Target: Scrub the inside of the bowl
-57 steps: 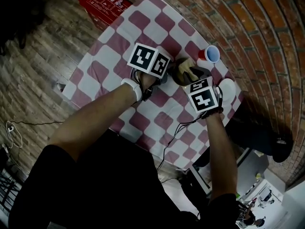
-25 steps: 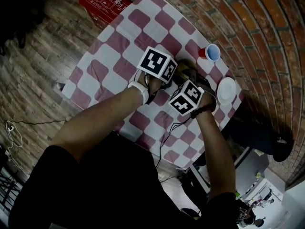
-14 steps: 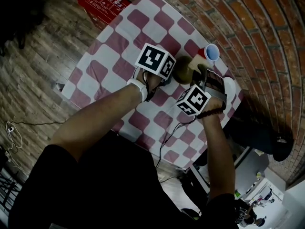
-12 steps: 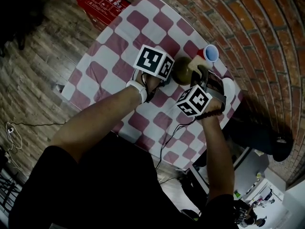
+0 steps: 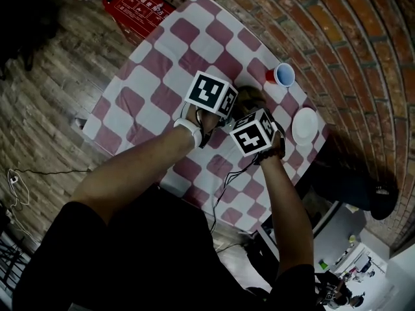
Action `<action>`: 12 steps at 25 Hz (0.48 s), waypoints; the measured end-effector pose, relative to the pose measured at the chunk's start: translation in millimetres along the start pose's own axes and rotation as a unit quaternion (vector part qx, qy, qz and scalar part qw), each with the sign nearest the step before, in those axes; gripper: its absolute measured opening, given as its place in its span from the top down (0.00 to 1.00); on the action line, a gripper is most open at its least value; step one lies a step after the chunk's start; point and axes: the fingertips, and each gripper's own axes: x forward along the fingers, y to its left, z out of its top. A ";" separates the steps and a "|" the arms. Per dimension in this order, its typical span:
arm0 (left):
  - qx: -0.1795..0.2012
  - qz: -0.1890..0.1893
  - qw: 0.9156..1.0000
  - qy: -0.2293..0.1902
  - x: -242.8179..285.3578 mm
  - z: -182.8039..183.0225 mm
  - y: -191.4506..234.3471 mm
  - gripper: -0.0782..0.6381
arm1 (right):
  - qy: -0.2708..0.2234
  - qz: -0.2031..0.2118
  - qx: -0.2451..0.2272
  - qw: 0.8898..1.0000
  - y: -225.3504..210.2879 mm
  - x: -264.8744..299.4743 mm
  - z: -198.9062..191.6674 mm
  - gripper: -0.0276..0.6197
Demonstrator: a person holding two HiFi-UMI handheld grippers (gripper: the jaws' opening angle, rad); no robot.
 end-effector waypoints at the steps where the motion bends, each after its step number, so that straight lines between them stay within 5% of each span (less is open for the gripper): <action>1: 0.001 -0.001 1.000 0.000 -0.8 2.2 0.6 0.82 | 0.002 -0.005 -0.011 1.000 -2.2 0.1 0.5 0.79; 3: 0.005 0.000 1.000 0.003 -2.4 5.9 1.5 0.82 | 0.024 -0.057 -0.105 0.993 -11.2 -0.2 -2.1 0.79; 6: 0.014 0.008 1.000 0.013 -3.5 7.6 3.8 0.83 | 0.070 -0.180 -0.298 0.935 -30.3 -6.2 -7.3 0.79; 8: 0.012 0.007 1.000 0.017 -3.8 7.7 4.7 0.83 | 0.080 -0.237 -0.346 0.904 -43.7 -13.7 -9.7 0.79; 10: 0.015 0.001 1.000 0.008 -5.2 11.7 3.4 0.83 | 0.081 -0.256 -0.325 0.907 -55.0 -19.7 -14.3 0.79; 12: 0.018 -0.009 1.000 -0.019 -9.6 21.3 0.8 0.82 | 0.073 -0.238 -0.258 0.933 -59.5 -21.3 -19.9 0.79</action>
